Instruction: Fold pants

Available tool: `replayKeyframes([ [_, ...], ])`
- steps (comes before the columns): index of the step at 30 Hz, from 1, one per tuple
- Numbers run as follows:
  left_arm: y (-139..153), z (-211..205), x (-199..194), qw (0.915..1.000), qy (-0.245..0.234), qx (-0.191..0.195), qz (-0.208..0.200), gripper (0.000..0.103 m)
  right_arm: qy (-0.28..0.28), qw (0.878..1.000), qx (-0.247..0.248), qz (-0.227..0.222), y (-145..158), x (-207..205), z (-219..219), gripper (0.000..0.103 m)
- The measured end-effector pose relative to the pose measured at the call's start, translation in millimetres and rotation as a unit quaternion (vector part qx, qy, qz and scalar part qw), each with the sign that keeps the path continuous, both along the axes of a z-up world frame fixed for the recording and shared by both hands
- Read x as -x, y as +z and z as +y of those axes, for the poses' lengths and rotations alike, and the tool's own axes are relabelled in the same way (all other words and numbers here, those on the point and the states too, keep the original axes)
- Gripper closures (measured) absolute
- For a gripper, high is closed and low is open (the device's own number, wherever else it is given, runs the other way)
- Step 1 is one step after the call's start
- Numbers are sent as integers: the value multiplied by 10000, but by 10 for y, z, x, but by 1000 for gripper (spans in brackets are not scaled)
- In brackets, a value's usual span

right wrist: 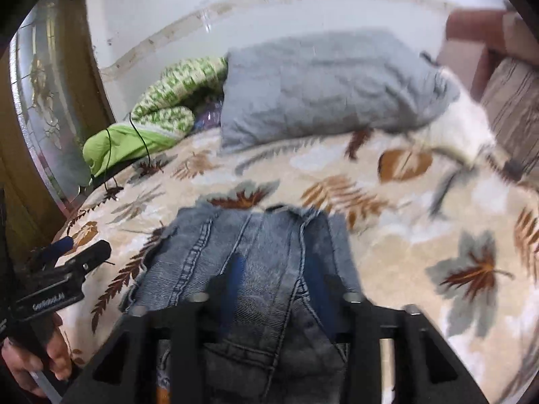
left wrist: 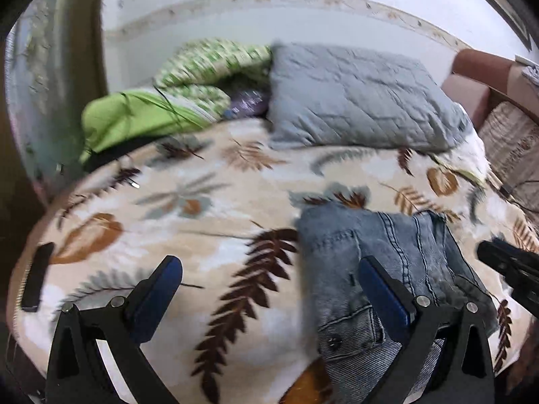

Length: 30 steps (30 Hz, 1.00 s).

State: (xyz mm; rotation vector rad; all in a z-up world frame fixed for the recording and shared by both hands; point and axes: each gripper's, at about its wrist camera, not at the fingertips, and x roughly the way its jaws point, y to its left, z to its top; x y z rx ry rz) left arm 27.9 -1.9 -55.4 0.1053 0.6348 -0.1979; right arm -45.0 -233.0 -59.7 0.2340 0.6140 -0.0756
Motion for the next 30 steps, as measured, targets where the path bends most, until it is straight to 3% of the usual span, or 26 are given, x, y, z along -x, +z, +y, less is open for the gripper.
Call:
replayKeyframes([
  [5,179,20,199,9993,-20,64,-367,0,-123,9985,330,-409,195,342,41,40],
  [12,241,-40,451,9987,-96,67,-500,0,-231,9981,296,-480,242,621,-16,40],
  [18,270,-48,538,9982,-48,-48,-597,0,-175,9989,292,-336,157,544,-22,40],
  [30,124,-48,392,9993,35,-184,-335,0,-211,9997,109,-74,3,380,-81,40],
])
